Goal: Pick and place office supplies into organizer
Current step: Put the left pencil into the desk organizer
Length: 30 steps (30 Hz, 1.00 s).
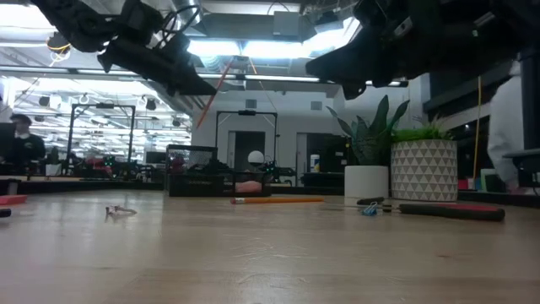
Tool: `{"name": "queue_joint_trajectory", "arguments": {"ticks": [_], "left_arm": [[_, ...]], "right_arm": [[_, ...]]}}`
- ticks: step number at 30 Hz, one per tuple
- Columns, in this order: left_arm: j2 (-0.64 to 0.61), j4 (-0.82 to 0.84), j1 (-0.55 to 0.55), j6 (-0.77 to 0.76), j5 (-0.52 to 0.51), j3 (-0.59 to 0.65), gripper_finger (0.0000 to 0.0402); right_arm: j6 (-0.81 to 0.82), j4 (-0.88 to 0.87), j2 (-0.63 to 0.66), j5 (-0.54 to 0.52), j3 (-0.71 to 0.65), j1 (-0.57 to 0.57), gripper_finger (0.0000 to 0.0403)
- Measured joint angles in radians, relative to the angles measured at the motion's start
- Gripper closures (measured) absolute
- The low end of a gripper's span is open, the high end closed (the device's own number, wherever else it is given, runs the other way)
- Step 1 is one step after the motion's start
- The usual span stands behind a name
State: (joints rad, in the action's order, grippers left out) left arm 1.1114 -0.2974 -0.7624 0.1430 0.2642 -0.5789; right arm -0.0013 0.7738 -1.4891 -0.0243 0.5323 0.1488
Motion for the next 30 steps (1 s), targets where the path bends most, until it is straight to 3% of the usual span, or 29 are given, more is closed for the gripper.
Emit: {"name": "queue_joint_trajectory", "arguments": {"ticks": [3,12,26,30], "left_arm": [[-0.001,-0.016,-0.001,0.001,-0.002,0.027,0.0384],[-0.001,-0.362,-0.056,-0.091,-0.006,0.235,0.0384],[-0.001,-0.316,-0.058,-0.045,-0.01,0.296,0.0384],[-0.001,-0.291,-0.058,-0.052,-0.076,0.296,0.0384]], "right_arm": [[0.0,0.0,0.0,0.0,0.0,0.011,0.0396],[0.018,0.0,0.0,-0.001,0.0,0.037,0.0396],[0.023,-0.001,0.0,-0.035,0.0,0.039,0.0396],[0.023,-0.001,0.0,-0.035,0.0,0.039,0.0396]]}}
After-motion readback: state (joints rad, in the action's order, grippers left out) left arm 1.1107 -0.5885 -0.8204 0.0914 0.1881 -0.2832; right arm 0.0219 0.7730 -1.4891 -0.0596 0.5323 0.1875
